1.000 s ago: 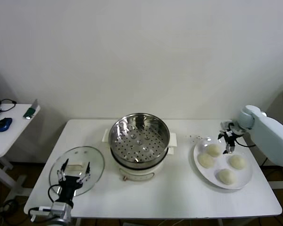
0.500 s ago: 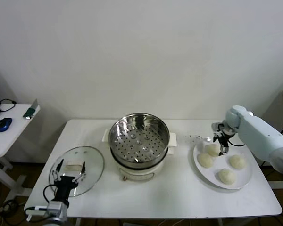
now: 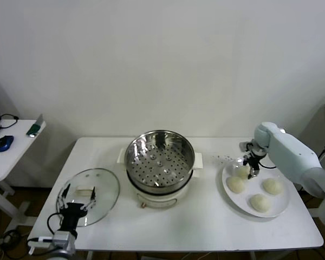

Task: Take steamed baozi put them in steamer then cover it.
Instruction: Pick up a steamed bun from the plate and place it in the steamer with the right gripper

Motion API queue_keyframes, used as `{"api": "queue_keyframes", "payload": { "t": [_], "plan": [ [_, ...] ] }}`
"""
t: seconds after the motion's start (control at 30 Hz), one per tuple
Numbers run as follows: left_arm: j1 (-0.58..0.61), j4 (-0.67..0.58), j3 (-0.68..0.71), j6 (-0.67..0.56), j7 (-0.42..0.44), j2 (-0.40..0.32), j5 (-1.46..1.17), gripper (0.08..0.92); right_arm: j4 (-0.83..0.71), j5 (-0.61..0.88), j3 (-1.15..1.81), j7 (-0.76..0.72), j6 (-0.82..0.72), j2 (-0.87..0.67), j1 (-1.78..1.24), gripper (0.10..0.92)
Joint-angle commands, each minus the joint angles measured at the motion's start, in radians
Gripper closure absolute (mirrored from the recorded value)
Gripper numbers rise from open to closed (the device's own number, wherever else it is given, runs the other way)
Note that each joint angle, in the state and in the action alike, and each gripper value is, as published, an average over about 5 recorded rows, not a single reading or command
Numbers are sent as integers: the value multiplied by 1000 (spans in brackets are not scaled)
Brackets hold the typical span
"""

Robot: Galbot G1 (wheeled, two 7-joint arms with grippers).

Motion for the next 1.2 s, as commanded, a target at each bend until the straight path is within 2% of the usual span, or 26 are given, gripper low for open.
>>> {"api": "queue_keyframes", "payload": {
  "t": [0.03,0.37,0.57,0.87,1.2],
  "plan": [
    [4,6,-4,2,-2,-1,0,177,-16,5,-5,-3,10,10,9,396],
    [17,1,-12,1,-4,-1,-3,177,57,57,-145,-46,116,-10,171,406],
    [35,-8,-18,0,-8,-3,-10,177,154,194,-361,-85,195,17,415,404],
    [49,-12,-15,-1,-17,-11,-14,177,224,245,-464,-134,350,222,641,406],
    [58,-28,-10,8,-28,-9,-14,177,349,146,-440,-141,486,407,629,399]
  ]
}}
